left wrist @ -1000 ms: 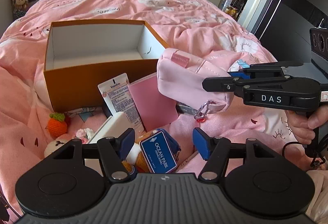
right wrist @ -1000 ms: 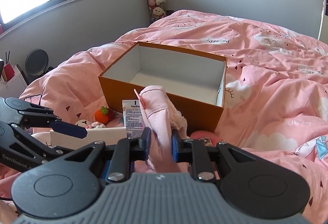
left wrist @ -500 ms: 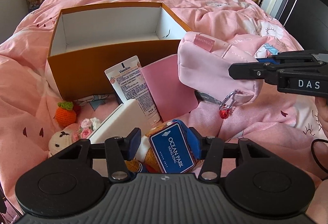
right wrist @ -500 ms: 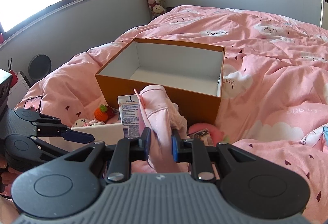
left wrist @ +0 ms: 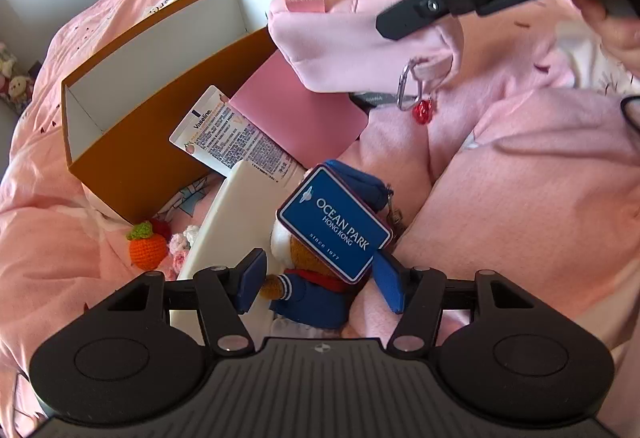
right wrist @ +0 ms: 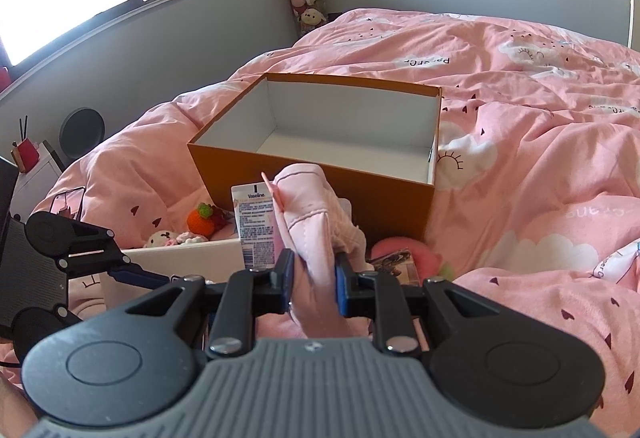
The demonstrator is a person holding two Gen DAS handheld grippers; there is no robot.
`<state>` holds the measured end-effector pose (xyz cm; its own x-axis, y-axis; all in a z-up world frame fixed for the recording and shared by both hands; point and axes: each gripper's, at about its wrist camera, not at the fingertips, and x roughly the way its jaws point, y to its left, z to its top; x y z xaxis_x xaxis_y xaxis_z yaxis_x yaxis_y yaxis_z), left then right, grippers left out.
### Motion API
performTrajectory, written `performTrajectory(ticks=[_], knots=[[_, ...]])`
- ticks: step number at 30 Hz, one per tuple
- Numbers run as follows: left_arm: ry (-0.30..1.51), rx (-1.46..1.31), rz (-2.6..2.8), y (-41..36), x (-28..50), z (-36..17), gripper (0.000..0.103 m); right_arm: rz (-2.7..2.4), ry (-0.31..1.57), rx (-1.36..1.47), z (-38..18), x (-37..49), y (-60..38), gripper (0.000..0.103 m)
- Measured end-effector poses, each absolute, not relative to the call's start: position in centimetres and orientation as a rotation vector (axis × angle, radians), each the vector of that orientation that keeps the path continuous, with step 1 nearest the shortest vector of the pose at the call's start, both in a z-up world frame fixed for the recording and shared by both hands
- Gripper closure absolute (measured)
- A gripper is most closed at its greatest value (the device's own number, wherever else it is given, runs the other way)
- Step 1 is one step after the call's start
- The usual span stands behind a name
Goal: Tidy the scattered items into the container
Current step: 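Carry the pink bag and plush duck into the shoebox with both grippers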
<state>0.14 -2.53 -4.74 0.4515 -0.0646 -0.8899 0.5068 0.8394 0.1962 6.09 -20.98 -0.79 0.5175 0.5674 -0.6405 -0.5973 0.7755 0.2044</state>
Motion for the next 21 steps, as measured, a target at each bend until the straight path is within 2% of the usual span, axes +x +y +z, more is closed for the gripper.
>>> performTrajectory(ticks=[10,21], knots=[[1.053,0.535,-0.370,-3.4,0.8,-6.7,0.033,0.705,0.759,-0.046,-0.9,6.1,-20.8,0.080],[1.018,0.474,-0.355,-2.7,0.5,-6.3,0.049,0.705,0.758,-0.045,-0.8,6.1,-20.8,0.080]])
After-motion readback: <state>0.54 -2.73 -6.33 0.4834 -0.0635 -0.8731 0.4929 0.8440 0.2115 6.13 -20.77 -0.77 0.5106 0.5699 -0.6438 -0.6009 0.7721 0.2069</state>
